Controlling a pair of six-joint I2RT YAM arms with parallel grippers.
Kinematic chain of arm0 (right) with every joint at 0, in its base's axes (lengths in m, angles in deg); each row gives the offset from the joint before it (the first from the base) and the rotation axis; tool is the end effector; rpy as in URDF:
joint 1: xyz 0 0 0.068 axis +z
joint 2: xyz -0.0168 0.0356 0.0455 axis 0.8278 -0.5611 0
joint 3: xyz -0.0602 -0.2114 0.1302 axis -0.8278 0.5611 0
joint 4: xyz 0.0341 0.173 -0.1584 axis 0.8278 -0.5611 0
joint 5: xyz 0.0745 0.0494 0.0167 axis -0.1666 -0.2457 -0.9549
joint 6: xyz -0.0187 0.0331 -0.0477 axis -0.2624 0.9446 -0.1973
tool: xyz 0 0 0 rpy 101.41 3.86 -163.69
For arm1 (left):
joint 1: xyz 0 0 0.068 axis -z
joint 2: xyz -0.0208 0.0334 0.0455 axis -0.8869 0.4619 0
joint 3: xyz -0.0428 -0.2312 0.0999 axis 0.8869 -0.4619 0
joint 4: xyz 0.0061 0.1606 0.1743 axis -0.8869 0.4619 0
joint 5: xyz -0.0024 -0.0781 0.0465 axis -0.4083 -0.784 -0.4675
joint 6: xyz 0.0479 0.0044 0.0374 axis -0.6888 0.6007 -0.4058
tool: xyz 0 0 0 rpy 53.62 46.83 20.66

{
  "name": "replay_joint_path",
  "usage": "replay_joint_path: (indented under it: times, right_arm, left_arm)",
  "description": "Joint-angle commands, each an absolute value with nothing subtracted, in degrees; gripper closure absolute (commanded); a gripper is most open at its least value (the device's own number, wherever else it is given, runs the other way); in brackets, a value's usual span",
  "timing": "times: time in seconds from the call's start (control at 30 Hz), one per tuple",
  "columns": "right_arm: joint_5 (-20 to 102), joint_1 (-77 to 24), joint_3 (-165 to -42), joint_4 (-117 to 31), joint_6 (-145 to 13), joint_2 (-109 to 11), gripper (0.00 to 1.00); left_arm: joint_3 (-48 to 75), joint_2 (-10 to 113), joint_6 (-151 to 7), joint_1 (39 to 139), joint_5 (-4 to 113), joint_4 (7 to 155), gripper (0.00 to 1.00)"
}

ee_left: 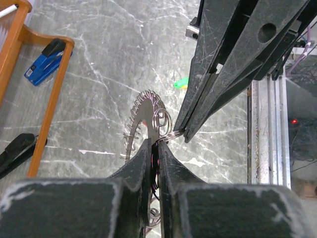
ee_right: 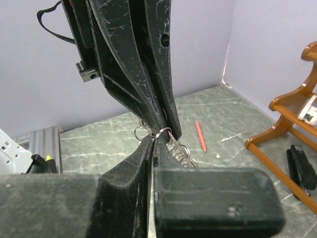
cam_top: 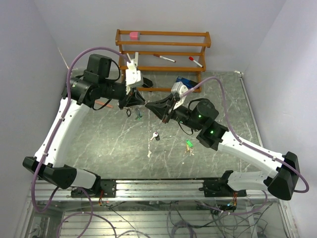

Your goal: Put the keys on the keyring

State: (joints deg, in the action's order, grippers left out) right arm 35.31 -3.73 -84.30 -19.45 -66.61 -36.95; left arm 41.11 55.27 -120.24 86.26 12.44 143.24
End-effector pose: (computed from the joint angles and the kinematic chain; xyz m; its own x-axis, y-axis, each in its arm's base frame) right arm 0.1603 0.2229 0.3769 0.0119 0.1916 -0.9814 -0.9122 0.4042 0.0678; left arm 0.2028 -0.1277 0.4230 0.0085 0.4124 -0.9110 0.9899 0.1256 0.0661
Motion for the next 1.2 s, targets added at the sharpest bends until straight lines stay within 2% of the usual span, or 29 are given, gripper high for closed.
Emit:
replay_joint_path:
  times: [0.0,0.23,0.43,0.67,1.17]
  right_arm:
    - [38.2,-3.7,-83.0,-17.3,-69.7,-36.0,1.0]
    - [40.4,-3.7,-81.6,-18.0,-70.3,-34.8,1.0]
    - [40.8,-3.7,-77.9,-11.7,-72.8,-33.5,1.0]
    - [39.5,-3.7,-79.6,-8.6,-78.6,-35.9,1.0]
    - [41.8,-3.3,-76.0,0.0,-77.1,-34.5,1.0]
  left_arm:
    - [44.9,55.3,-118.5,86.6,4.3,142.6,0.93]
    - [45.4,54.9,-118.2,86.6,1.3,142.7,0.93]
    - [46.5,55.1,-115.6,86.6,-2.5,141.9,0.93]
    - [44.7,54.8,-107.3,86.6,-7.3,134.6,0.93]
    - [41.7,54.5,-103.4,86.6,-4.8,129.9,0.93]
